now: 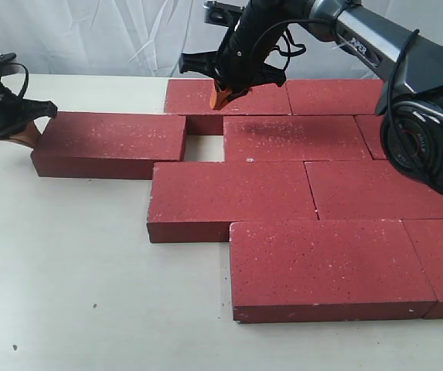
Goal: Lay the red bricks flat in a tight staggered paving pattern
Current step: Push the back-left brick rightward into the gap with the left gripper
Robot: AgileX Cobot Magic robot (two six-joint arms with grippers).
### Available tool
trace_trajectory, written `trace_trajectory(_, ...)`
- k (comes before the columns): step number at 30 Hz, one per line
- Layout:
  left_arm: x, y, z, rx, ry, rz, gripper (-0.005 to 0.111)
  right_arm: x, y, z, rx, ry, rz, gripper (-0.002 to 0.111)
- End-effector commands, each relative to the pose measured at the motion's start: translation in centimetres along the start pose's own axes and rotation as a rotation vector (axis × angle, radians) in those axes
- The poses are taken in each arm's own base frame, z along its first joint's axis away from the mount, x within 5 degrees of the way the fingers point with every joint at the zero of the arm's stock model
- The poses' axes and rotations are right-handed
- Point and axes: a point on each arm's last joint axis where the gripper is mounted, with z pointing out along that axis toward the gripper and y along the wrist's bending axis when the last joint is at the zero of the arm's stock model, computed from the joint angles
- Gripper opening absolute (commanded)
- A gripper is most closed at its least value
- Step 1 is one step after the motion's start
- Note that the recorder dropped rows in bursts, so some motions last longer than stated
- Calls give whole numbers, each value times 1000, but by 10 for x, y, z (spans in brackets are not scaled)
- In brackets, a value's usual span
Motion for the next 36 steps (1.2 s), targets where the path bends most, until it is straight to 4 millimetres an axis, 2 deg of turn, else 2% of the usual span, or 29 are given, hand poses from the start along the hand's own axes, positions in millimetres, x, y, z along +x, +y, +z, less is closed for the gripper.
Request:
trace_trajectory(1,0,-12,4,21,-1,7,0,-1,0,-8,10,-10,-18,-1)
trace_trajectory(11,1,-47,14,65,6,51,0,-1,0,-8,12,-12,-20,-1)
trace_trajectory(21,1,-53,15,94,9,33,0,-1,0,-8,12,-12,-25,-1)
trace_trajectory(28,3,-73,20,101,7,72,0,-1,0,-8,12,-12,-27,-1)
trace_trajectory(36,3,-73,20,93,8,83,0,-1,0,-8,12,-11,-29,-1)
